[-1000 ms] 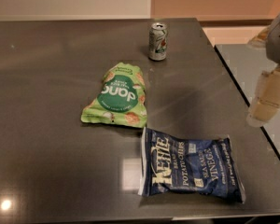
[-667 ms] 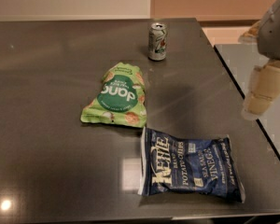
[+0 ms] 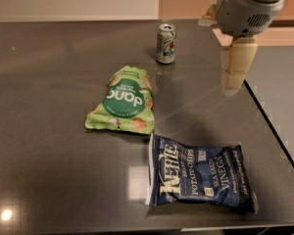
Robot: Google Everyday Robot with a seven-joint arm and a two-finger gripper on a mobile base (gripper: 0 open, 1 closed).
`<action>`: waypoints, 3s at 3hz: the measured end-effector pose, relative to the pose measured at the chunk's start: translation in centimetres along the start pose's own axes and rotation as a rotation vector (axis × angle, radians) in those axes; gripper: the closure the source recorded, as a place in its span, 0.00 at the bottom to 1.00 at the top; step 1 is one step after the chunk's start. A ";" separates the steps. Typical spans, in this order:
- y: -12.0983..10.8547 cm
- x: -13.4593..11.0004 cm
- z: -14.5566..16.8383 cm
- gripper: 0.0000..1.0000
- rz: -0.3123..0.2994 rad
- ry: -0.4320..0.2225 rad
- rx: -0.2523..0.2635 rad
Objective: Pick green rice chip bag
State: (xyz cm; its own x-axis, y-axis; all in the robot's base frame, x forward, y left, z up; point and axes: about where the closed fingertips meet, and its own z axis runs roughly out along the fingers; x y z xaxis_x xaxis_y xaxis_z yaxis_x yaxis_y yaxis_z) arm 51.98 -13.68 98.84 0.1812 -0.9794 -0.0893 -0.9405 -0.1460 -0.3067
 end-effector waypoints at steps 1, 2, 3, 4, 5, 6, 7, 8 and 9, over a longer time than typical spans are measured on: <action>-1.7 -5.3 1.6 0.00 -0.228 -0.021 0.003; -2.4 -9.3 3.3 0.00 -0.410 -0.048 -0.001; -3.1 -11.6 5.6 0.00 -0.554 -0.062 -0.026; -4.2 -12.5 8.3 0.00 -0.676 -0.069 -0.077; -5.8 -12.9 11.2 0.00 -0.770 -0.066 -0.120; -6.8 -13.6 14.1 0.00 -0.820 -0.091 -0.148; -6.3 -14.1 16.4 0.00 -0.864 -0.103 -0.184; -5.5 -14.4 18.0 0.16 -0.898 -0.099 -0.233; -4.8 -14.8 18.2 0.39 -0.922 -0.102 -0.266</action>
Offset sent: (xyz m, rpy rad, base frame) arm 0.0158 0.1481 -0.0334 -0.1149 -0.0471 0.6422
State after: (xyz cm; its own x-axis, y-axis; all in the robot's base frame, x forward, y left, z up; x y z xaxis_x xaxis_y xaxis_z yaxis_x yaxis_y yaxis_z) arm 59.09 4.09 84.37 0.8934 -0.4492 -0.0065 -0.4484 -0.8907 -0.0740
